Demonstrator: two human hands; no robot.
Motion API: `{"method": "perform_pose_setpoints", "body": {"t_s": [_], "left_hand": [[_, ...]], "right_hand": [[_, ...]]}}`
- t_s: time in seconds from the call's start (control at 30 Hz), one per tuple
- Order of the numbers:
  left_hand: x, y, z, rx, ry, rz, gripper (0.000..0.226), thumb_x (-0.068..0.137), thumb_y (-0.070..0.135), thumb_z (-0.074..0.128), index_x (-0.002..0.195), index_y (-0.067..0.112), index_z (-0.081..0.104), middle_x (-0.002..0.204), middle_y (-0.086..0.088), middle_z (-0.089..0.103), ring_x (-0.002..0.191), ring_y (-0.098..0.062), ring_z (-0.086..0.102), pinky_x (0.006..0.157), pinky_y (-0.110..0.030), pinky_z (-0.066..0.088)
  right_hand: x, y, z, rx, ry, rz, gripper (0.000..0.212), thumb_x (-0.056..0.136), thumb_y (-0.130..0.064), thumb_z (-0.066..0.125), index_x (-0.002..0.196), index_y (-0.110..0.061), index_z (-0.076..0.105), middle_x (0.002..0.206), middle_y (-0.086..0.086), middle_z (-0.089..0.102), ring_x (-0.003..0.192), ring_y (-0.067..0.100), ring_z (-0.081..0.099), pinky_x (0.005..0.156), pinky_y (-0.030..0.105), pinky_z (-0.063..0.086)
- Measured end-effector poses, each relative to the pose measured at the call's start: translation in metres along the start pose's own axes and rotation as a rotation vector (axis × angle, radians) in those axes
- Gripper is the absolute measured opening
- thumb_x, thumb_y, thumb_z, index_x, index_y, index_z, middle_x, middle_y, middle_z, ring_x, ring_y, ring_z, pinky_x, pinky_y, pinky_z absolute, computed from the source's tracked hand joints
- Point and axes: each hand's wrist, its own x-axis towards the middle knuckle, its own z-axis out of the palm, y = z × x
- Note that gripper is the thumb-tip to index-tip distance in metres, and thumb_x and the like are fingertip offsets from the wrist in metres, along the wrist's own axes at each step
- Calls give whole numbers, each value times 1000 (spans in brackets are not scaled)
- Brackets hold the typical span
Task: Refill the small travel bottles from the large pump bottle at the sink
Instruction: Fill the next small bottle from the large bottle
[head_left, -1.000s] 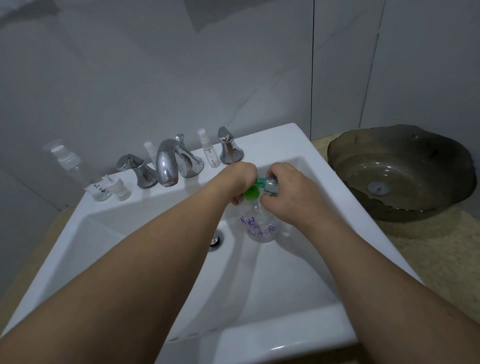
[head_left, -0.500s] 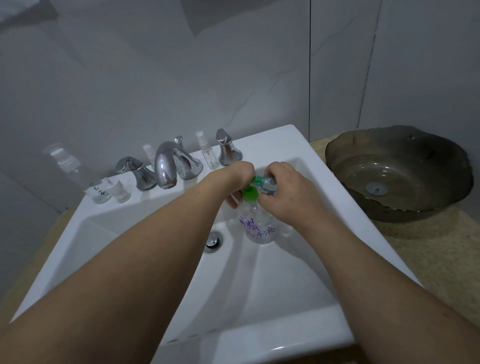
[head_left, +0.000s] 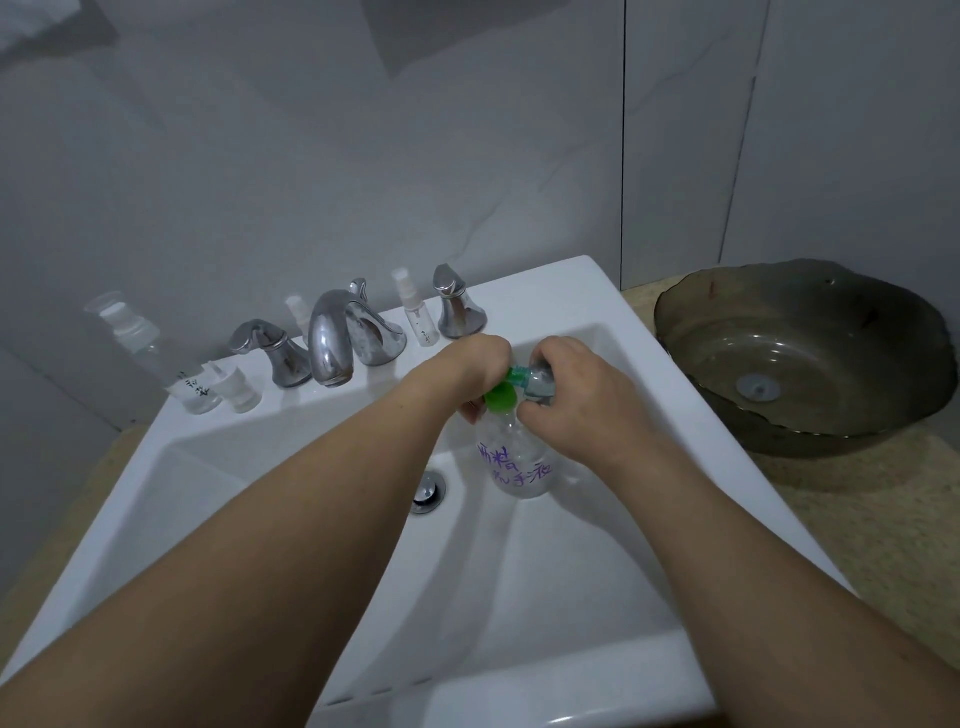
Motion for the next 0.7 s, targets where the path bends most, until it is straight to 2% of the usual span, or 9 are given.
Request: {"method": "perform_pose_setpoints", "body": {"t_s": [0.07, 0.13, 0.2, 0.27, 0.37, 0.43, 0.53, 0.6, 0.7], "left_hand": [[1, -2, -4, -36, -46, -30, 33, 93, 20, 29, 84, 4, 56, 82, -14, 66, 68, -26, 65, 58, -29, 44], [0, -4, -9, -36, -99, -69, 43, 88, 33, 29, 94, 8, 63, 91, -10, 71, 76, -27, 71, 78, -39, 45], [0, -5, -11, -25, -111, -73, 47, 86, 38, 28, 98, 9, 64, 95, -9, 72, 78, -27, 72, 85, -43, 44], [-6, -4, -11, -31, -101, -63, 46, 87, 38, 28, 100, 9, 62, 97, -9, 71, 77, -27, 71, 81, -40, 46], [-11, 1, -7, -34, -51, -16, 35, 95, 24, 26, 100, 4, 55, 102, -16, 67, 77, -28, 66, 53, -28, 40], [-11, 0, -3, -13, -10, 2, 33, 96, 14, 25, 101, 1, 55, 104, -22, 67, 85, -34, 68, 47, -28, 37], [-3, -1, 2, 50, 19, 45, 30, 93, 1, 28, 99, -6, 56, 96, -26, 68, 77, -37, 69, 44, -30, 44], [4, -1, 5, 82, 35, 43, 29, 90, -4, 32, 98, -8, 59, 87, -27, 68, 68, -37, 70, 51, -36, 56], [9, -1, 7, 137, 57, 78, 26, 88, -7, 35, 93, -7, 61, 80, -27, 68, 63, -36, 70, 59, -38, 60]], "right_hand": [[0, -1, 0, 18, 12, -12, 29, 74, -28, 66, 88, -24, 41, 90, -6, 49, 82, 23, 53, 65, 34, 42], [0, -2, 0, 37, 25, -18, 29, 74, -29, 67, 89, -24, 42, 90, -5, 50, 82, 23, 53, 66, 36, 44], [0, -2, -1, 42, 32, -23, 29, 74, -29, 67, 88, -24, 42, 90, -5, 50, 82, 23, 53, 65, 36, 45], [0, -2, -1, 48, 32, -29, 29, 73, -28, 67, 87, -24, 41, 89, -4, 50, 81, 24, 53, 65, 37, 45], [0, -1, -1, 64, 37, -36, 29, 73, -27, 67, 86, -24, 42, 88, -5, 49, 80, 23, 52, 64, 36, 44], [0, -1, -1, 57, 33, -23, 29, 73, -27, 68, 87, -24, 42, 89, -4, 51, 80, 23, 53, 64, 36, 44], [0, 1, 1, 24, 19, -7, 29, 73, -26, 67, 87, -24, 41, 88, -5, 48, 79, 22, 51, 63, 33, 40], [0, 3, 3, 21, 14, 3, 29, 73, -26, 67, 86, -24, 41, 87, -6, 47, 79, 22, 51, 62, 33, 38], [0, 4, 4, 34, 10, 14, 29, 74, -25, 67, 86, -23, 41, 87, -5, 47, 78, 22, 50, 64, 35, 42]]}}
